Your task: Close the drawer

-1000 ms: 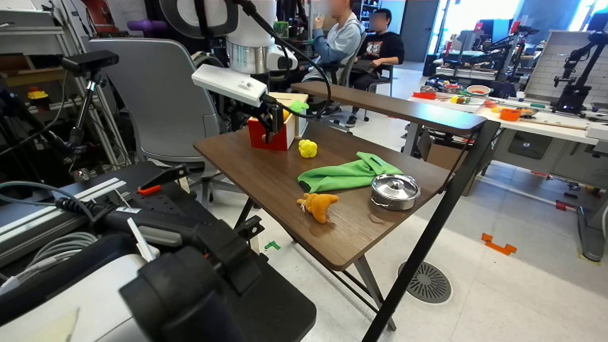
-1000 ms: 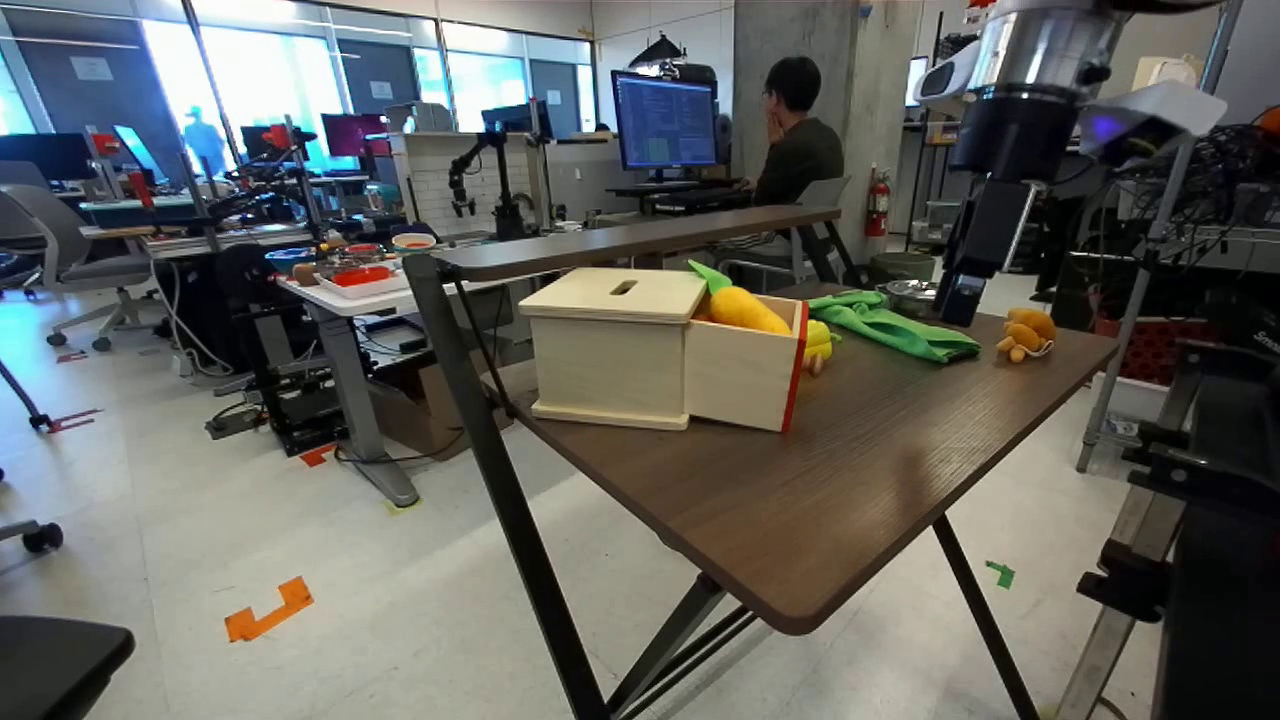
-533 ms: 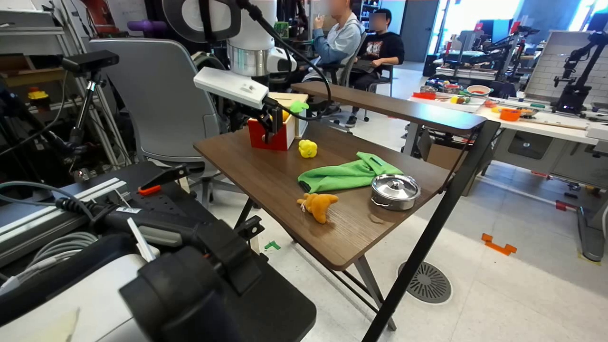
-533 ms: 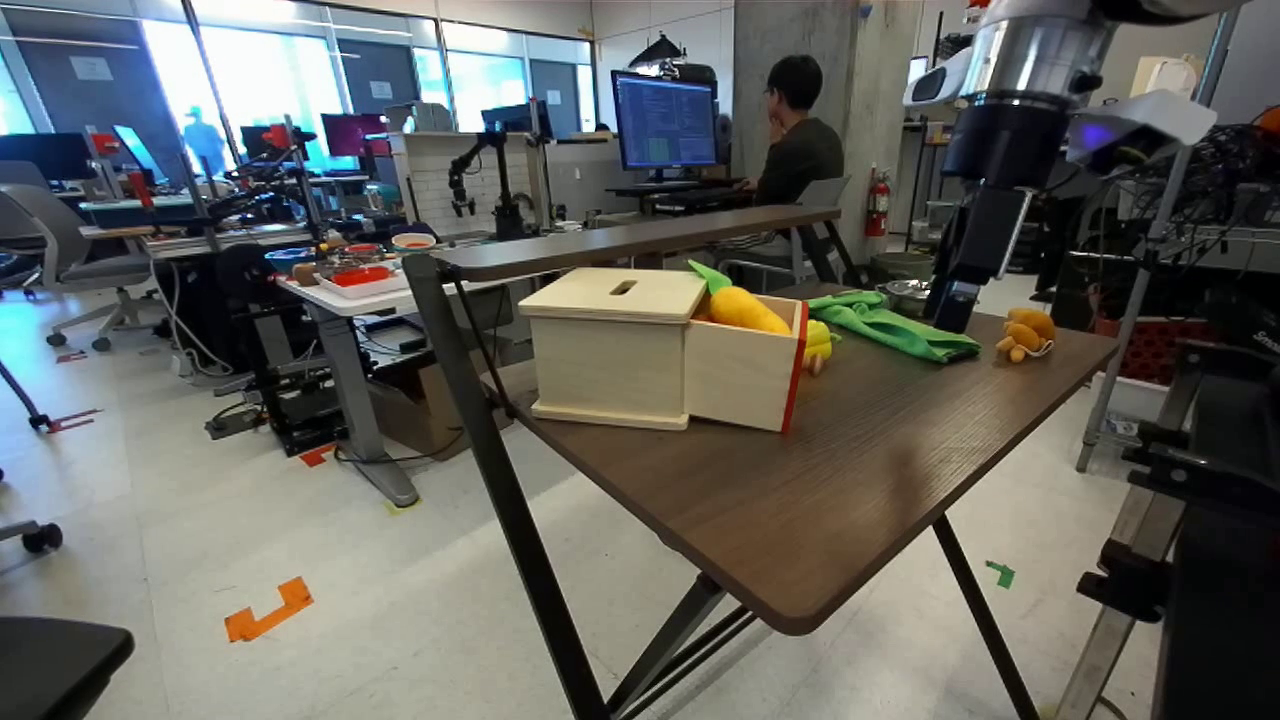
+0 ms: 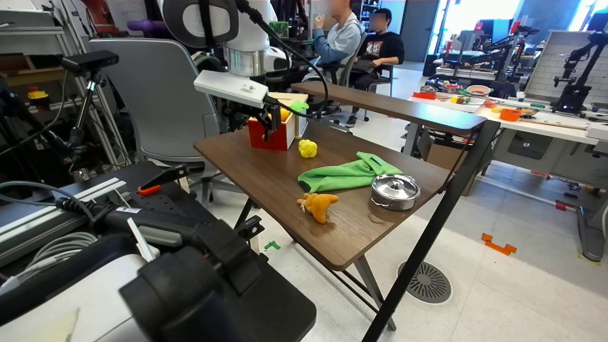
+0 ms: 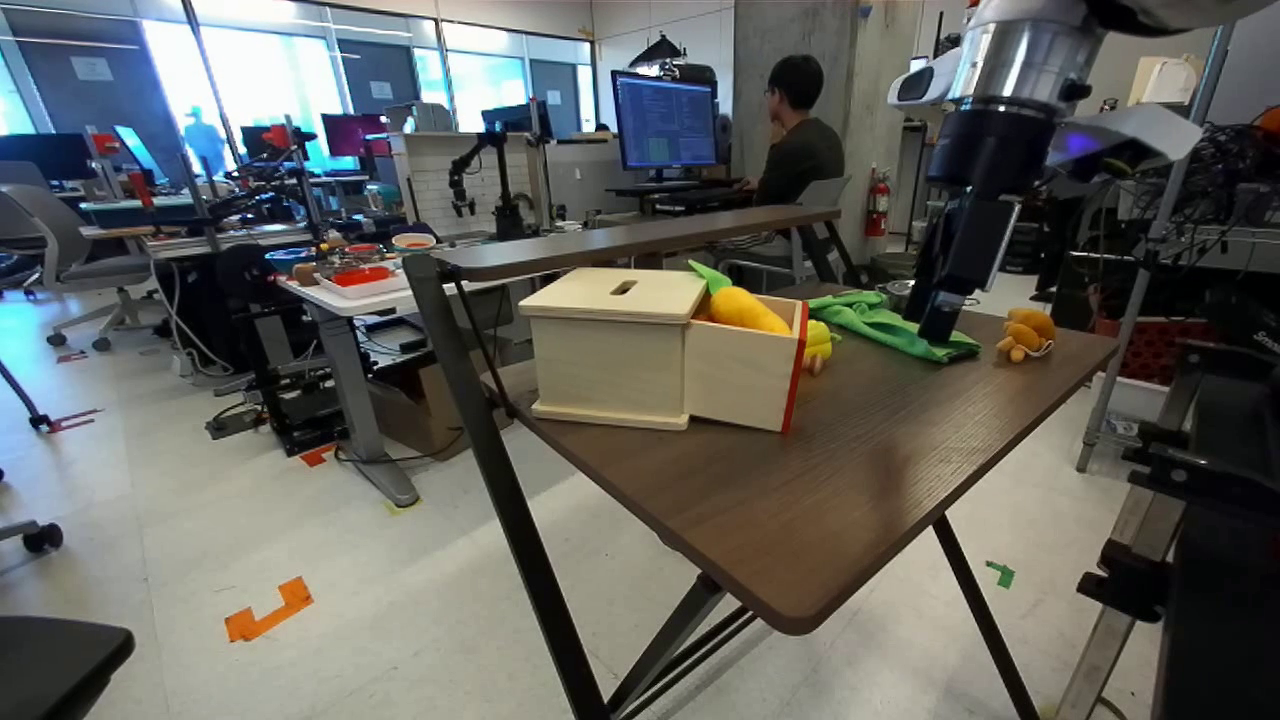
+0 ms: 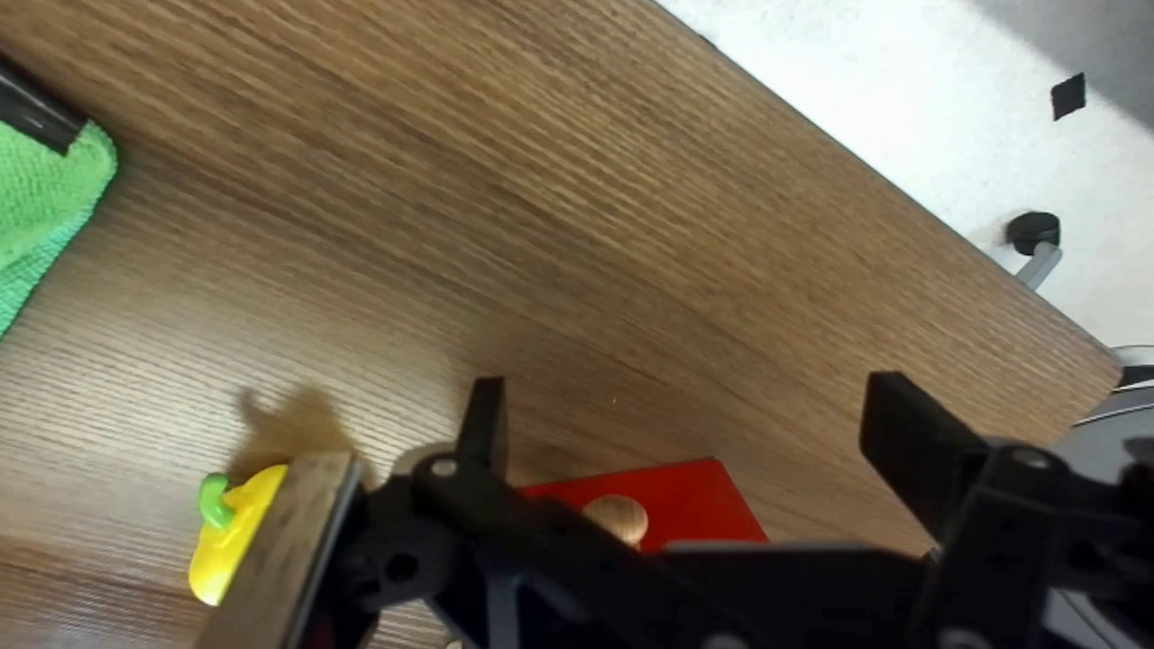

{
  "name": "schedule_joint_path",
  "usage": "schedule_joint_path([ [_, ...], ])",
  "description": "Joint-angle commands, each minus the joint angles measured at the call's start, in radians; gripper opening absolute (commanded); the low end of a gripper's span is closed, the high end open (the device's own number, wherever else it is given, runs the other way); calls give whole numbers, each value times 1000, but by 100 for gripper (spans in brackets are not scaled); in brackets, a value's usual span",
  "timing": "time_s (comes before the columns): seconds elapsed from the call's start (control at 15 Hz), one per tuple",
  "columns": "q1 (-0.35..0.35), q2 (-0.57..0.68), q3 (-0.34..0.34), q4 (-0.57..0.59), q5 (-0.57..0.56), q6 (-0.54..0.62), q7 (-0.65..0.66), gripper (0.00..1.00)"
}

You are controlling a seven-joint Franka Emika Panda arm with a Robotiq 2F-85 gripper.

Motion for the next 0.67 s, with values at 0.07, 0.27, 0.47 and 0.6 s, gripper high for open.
schedule_joint_path([
  [0.07,-37,53,23,18,-158,96,127,100],
  [0.27,-43,82,25,29,-260,136,208,100],
  [0.47,-47,113,33,51,-353,171,281,100],
  [0.6,-51,136,36,71,-407,192,326,100],
])
